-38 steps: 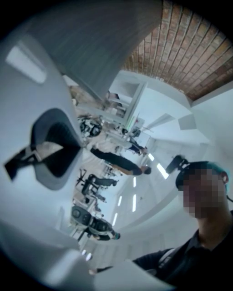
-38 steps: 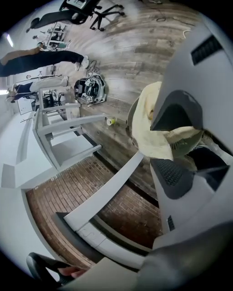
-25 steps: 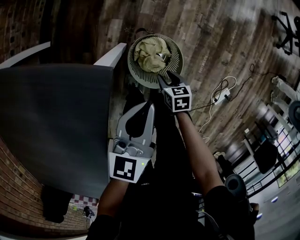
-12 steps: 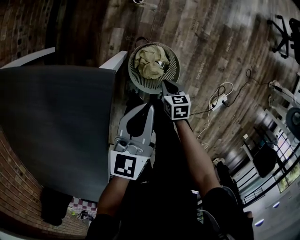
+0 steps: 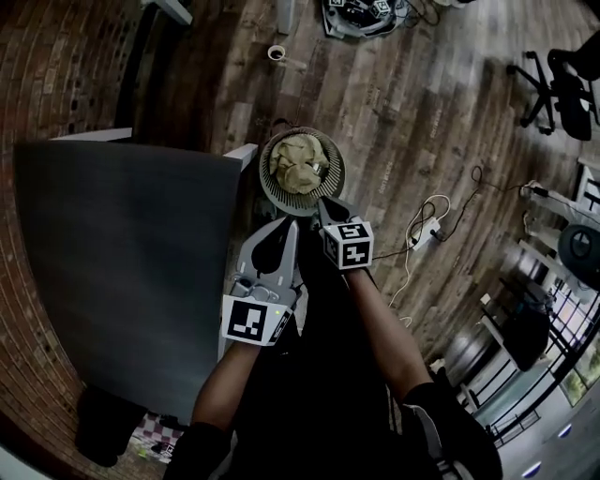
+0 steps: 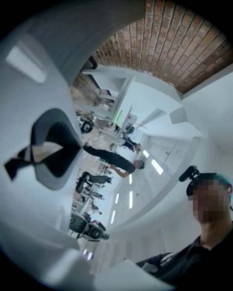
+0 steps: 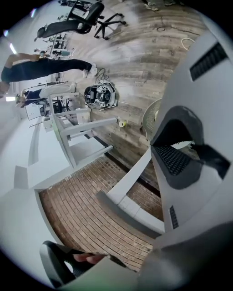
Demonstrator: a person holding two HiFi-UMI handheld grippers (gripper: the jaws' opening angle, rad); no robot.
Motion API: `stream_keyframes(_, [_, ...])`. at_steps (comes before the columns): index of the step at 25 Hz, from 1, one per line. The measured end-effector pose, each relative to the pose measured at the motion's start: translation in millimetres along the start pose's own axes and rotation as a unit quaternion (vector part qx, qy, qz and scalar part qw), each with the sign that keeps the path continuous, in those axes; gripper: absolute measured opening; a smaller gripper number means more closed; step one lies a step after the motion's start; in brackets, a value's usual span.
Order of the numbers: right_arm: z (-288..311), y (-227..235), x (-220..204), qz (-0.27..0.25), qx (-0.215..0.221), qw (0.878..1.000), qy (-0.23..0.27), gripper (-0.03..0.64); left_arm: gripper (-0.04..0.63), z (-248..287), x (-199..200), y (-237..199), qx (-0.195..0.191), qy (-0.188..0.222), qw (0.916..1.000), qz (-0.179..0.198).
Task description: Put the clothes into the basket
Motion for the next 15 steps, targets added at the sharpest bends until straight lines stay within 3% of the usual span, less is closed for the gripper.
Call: stream_keyframes(15, [-153, -62, 76, -0.048, 0.011, 0.993, 0.110, 0.005, 0.005, -57, 67, 36, -0.007, 0.028, 0.9996, 0.006])
Point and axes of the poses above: the fingertips, and each gripper's own axes: z forward along the fingers, y to its right, x out of its top, the point moved 3 cm from there along -z, backward along the fingers, and after that the axes turned 6 degrees about -y, right-handed, at the moved point
